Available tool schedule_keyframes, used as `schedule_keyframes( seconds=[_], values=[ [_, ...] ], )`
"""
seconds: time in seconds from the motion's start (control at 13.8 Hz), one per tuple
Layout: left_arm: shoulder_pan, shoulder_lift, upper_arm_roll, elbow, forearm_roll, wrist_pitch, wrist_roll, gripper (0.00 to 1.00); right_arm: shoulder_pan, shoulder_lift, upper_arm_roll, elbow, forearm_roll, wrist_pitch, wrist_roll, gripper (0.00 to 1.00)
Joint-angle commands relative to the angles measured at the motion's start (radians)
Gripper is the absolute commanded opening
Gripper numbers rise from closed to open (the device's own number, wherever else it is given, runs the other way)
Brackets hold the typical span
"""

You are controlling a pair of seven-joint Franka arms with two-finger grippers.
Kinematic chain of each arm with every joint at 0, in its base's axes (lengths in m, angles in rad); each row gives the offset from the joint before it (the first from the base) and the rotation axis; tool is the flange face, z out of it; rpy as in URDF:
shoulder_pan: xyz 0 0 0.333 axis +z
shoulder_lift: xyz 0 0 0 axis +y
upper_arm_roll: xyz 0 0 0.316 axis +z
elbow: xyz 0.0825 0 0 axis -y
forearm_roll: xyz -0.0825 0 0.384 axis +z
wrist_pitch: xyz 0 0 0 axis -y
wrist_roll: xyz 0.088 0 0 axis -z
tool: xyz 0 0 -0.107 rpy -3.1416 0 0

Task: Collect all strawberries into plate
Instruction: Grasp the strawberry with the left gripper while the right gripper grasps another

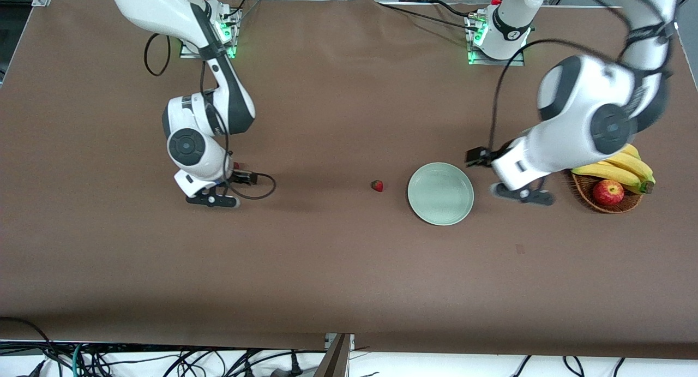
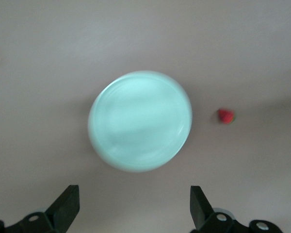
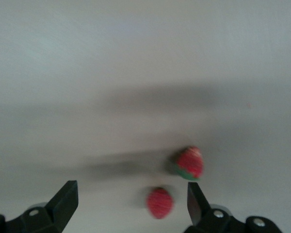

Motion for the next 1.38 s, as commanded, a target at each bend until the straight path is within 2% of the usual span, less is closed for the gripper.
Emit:
schedule_keyframes(
  seconds=[0.0,0.15,0.36,0.65,0.8,0.87,1.02,1.09,1.16,1.23,1.31],
  values=[
    [-0.126,0.144,0.012,0.054,-0.007,0.201,-0.002,1.00,0.016,-0.069,0.003,-0.131,0.077,0.048,-0.027,0.98],
    [-0.175,0.234,0.012,0.046,-0.003,0.353,-0.002,1.00,0.016,-0.065,0.003,-0.154,0.079,0.080,-0.030,0.94],
    [-0.258,0.320,0.015,0.051,0.001,0.490,-0.002,1.00,0.016,-0.063,0.006,-0.213,0.080,0.153,-0.030,0.82],
    [-0.347,0.353,0.030,0.028,0.003,0.514,-0.055,1.00,0.014,-0.057,0.006,-0.218,0.080,0.175,-0.061,0.54],
    [-0.366,0.360,0.031,0.008,0.076,0.520,-0.119,1.00,0.014,-0.057,0.006,-0.214,0.080,0.175,-0.061,0.35],
    [-0.366,0.363,0.030,0.008,0.129,0.520,-0.153,0.93,0.014,-0.057,0.006,-0.210,0.082,0.175,-0.063,0.29],
    [-0.379,0.371,0.028,0.008,0.155,0.520,-0.201,0.50,0.014,-0.058,0.008,-0.191,0.086,0.168,-0.058,0.20],
    [-0.389,0.385,0.030,0.008,0.156,0.520,-0.222,0.47,0.016,-0.058,0.009,-0.174,0.086,0.163,-0.053,0.20],
    [-0.390,0.388,0.030,0.008,0.158,0.520,-0.229,0.39,0.016,-0.058,0.014,-0.158,0.086,0.158,-0.047,0.19],
    [-0.390,0.388,0.030,0.008,0.158,0.520,-0.230,0.21,0.019,-0.058,0.014,-0.134,0.088,0.137,-0.034,0.18],
    [-0.390,0.388,0.030,0.004,0.158,0.520,-0.230,0.20,0.021,-0.058,0.025,-0.099,0.099,0.105,-0.027,0.18]
  ],
)
